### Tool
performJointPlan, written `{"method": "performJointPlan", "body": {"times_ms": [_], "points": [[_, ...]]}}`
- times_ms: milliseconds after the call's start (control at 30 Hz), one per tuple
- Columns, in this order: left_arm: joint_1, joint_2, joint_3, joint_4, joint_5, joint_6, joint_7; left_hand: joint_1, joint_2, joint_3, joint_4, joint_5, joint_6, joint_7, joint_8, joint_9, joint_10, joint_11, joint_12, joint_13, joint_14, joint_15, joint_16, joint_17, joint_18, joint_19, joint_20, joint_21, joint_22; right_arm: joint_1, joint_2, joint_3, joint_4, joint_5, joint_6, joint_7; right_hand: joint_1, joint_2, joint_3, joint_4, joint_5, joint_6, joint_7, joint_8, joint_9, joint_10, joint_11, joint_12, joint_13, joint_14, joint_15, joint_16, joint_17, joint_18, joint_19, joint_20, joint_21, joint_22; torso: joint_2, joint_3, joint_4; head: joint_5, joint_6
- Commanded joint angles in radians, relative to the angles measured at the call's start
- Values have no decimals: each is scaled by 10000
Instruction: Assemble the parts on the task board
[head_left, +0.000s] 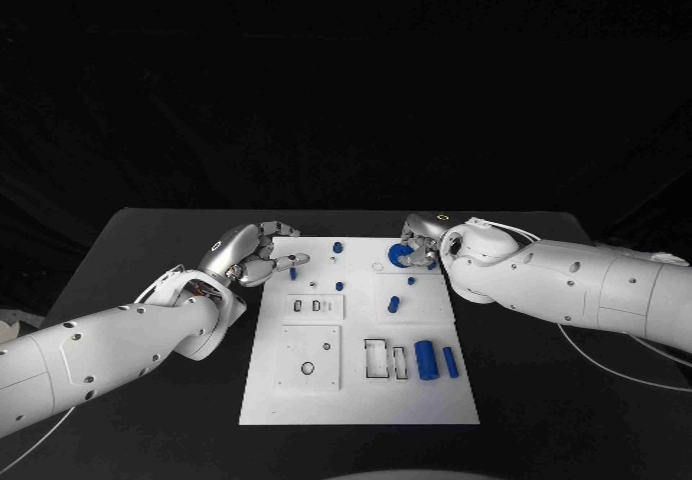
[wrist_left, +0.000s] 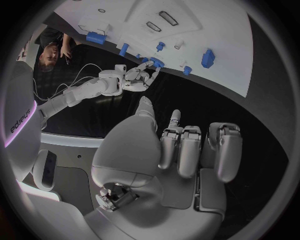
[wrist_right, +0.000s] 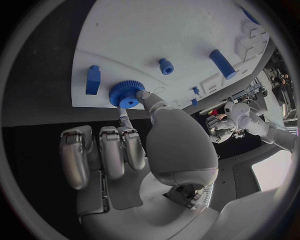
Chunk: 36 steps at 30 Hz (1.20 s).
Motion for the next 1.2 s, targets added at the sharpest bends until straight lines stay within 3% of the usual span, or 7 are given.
{"method": "performJointPlan", "body": {"times_ms": [33,333,600,1067,1200], "points": [[5,28,5,7,-51,73,77,-7,114,-68,-4,69,81,-11,-36,0,1021,-6,26,2632,1040,-2,26,2635,-73,1034,57,24,2634,-53,-24,-30,34,241,-401,240,113,22,55,-29,31,631,-530,170,165,1061,-75,39,2633,1042,-73,41,2629,-143,1064,-52,45,2631,-5,2,5,7,17],[2,37,5,-17,-57,74,85,-7,114,-68,-4,69,81,-11,-36,0,1021,-6,26,2632,1040,-2,26,2635,-73,1034,57,24,2634,-19,-136,-7,304,1286,-1359,725,79,-16,44,-41,41,654,-528,162,168,1061,-77,39,2633,1042,-83,41,2629,-143,1064,-59,45,2631,-8,-2,1,26,38],[-2,61,5,-43,-63,69,97,-11,131,-86,2,68,105,-14,-55,1,1021,-9,26,2632,1040,-4,26,2635,-73,1034,55,24,2634,181,-70,23,651,1587,-1804,1066,59,-31,39,-41,46,647,-523,148,164,1061,-73,39,2633,1042,-88,41,2629,-143,1064,-64,45,2631,14,-2,4,70,56],[-2,101,6,-67,-65,55,110,-11,131,-86,2,68,105,-14,-55,1,1021,-9,26,2632,1040,-4,26,2635,-73,1034,55,24,2634,281,880,43,441,1197,-1408,1358,8,-25,45,-27,42,613,-506,101,151,1061,-61,39,2633,1042,-98,41,2629,-143,1064,-74,45,2631,2,-18,8,13,65],[-2,84,6,-63,-66,42,110,-32,159,-108,8,67,125,-17,-79,1,1021,-11,26,2632,1040,-7,26,2635,-73,1034,53,24,2634,261,1172,44,258,1027,-1294,1393,-3,-23,49,-27,30,597,-499,82,145,1061,-57,39,2633,1042,-99,41,2629,-143,1064,-76,45,2631,0,-8,-9,59,46]]}}
